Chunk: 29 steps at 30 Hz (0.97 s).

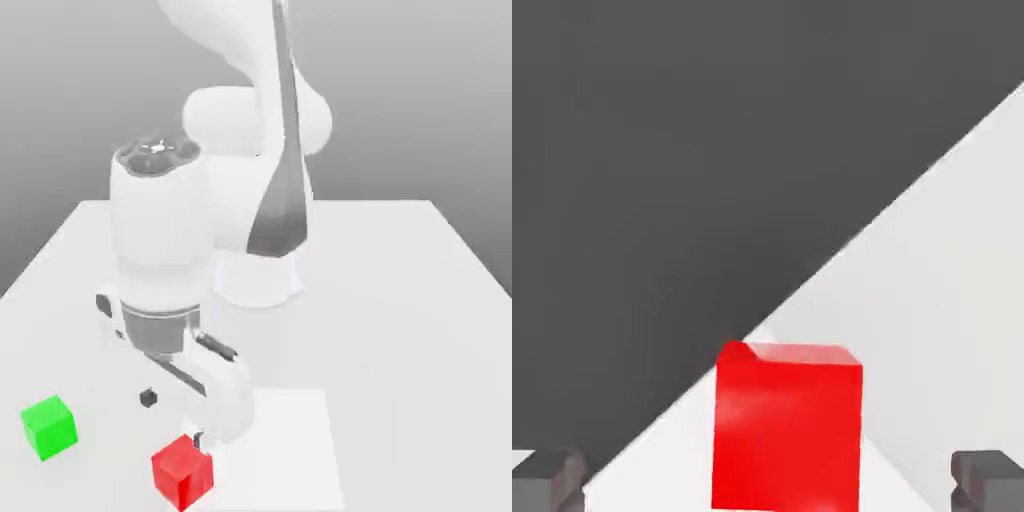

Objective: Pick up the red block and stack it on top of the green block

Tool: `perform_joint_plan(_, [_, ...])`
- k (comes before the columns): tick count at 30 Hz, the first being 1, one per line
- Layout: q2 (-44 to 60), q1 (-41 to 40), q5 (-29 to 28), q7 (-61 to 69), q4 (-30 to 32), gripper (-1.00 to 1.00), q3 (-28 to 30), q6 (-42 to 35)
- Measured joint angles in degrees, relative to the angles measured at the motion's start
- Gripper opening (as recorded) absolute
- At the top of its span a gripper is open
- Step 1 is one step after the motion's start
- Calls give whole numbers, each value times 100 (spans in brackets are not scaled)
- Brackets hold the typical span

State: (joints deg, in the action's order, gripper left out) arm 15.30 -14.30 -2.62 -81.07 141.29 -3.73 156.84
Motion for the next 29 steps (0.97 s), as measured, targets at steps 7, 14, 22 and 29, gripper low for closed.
perform_joint_plan(7, [600, 61, -77, -75, -83, -100, 79, 500])
perform_joint_plan(14, [-58, 5, 37, 7, 21, -100, 3, -56])
perform_joint_plan(22, [-731, -1101, 454, -406, 145, -100, 1093, -614])
perform_joint_plan(29, [-46, -1304, 725, -283, 108, 100, 1071, 27])
